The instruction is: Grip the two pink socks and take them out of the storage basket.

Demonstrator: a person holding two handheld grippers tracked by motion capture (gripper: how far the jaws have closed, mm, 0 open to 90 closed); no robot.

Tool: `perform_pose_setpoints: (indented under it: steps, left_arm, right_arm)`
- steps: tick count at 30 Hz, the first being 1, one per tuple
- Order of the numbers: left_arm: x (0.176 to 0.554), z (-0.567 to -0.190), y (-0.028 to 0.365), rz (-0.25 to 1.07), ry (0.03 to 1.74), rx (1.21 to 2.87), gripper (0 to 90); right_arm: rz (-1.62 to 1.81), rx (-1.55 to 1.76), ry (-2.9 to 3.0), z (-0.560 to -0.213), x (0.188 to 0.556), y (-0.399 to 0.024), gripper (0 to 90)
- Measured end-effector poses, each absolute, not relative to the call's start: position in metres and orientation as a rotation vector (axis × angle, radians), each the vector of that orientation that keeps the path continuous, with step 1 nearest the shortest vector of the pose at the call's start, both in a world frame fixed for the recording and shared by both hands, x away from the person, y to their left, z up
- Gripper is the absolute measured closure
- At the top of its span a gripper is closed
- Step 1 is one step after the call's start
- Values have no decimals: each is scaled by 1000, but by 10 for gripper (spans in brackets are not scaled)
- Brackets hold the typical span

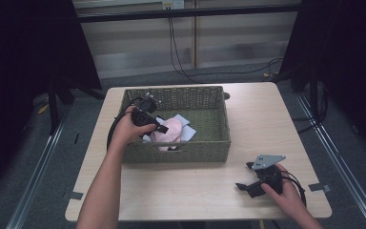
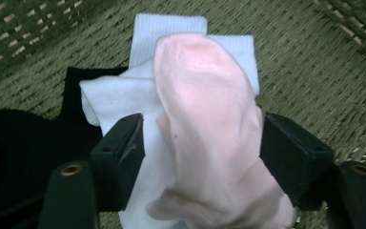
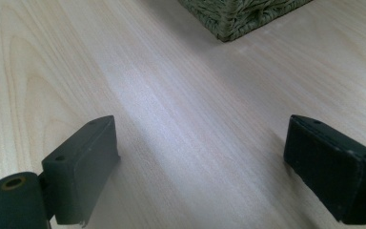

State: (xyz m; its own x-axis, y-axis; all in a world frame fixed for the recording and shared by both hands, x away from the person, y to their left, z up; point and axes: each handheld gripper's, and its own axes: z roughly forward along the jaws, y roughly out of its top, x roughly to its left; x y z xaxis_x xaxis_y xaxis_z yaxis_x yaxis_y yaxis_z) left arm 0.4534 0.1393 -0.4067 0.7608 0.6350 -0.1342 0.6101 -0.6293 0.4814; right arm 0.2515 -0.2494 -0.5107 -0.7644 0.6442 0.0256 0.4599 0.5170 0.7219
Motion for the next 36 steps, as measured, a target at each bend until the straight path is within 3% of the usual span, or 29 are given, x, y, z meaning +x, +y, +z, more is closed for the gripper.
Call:
perform_pose_setpoints:
  steps: [3,7,12,36]
  left_arm:
    - [454,-410,139,68,962,2464,443]
    - [457,-411,138,71,1014,2500,667]
    - [457,-406,139,39,1051,2500,861]
    - [443,-344,149,2,1046,2405,885]
  right_arm:
    - [1087,936,2514,-511,251,-249,105]
    - [1087,937,2514,-511,251,-249,104]
    - [1087,936,2514,-511,251,-249,105]
    - [1089,940,2512,-511,251,-249,104]
